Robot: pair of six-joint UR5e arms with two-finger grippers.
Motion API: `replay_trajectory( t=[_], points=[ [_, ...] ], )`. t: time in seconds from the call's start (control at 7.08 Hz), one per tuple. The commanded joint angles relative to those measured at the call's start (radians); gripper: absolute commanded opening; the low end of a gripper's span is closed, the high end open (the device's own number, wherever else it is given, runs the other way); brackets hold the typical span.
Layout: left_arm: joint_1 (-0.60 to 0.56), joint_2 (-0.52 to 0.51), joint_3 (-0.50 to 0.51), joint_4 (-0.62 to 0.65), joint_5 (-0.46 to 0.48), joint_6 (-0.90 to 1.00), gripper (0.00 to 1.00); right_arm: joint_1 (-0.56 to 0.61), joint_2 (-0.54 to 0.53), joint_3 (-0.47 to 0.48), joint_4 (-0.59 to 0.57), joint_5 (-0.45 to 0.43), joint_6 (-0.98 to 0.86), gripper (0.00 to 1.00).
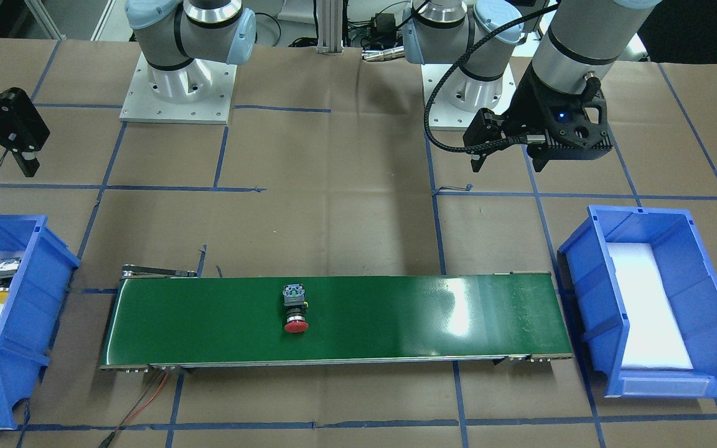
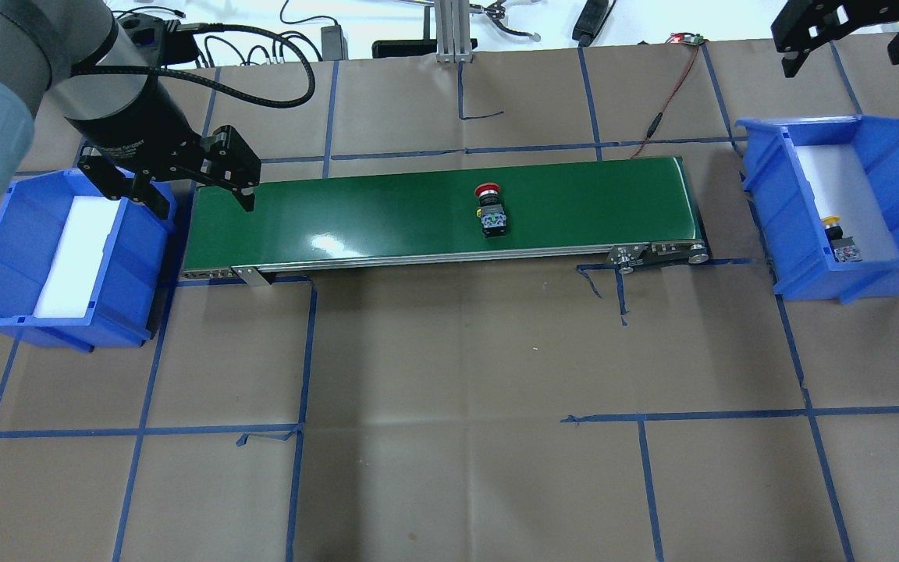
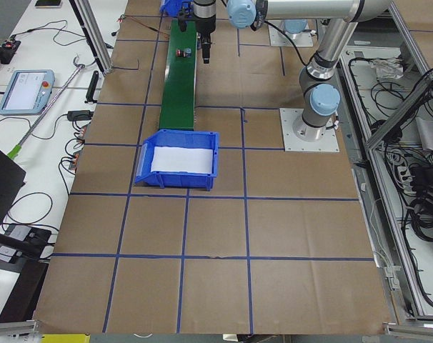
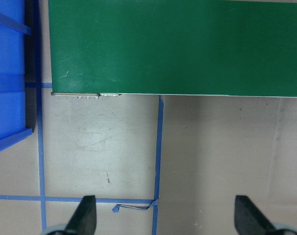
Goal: Transport two buttons from left to right
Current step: 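Move the right gripper back over the conveyor toward the red button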
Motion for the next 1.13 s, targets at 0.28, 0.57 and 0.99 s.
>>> replay_trajectory(
  t=[0.28, 0.57, 0.99],
  points=[
    [0.0, 0.002, -0.003, 0.0, -0.002, 0.0, 1.0, 0.089, 0.084, 0.045, -0.014, 0.053, 0.136, 0.99],
    [0.0, 0.005, -0.004, 0.0, -0.002, 0.0, 1.0, 0.139, 0.103, 0.048, -0.029, 0.019, 0.172, 0.99],
    [0.0, 0.005, -0.007, 0.002, -0.002, 0.0, 1.0, 0.145, 0.15, 0.135, -0.141, 0.026, 0.18, 0.98]
  ],
)
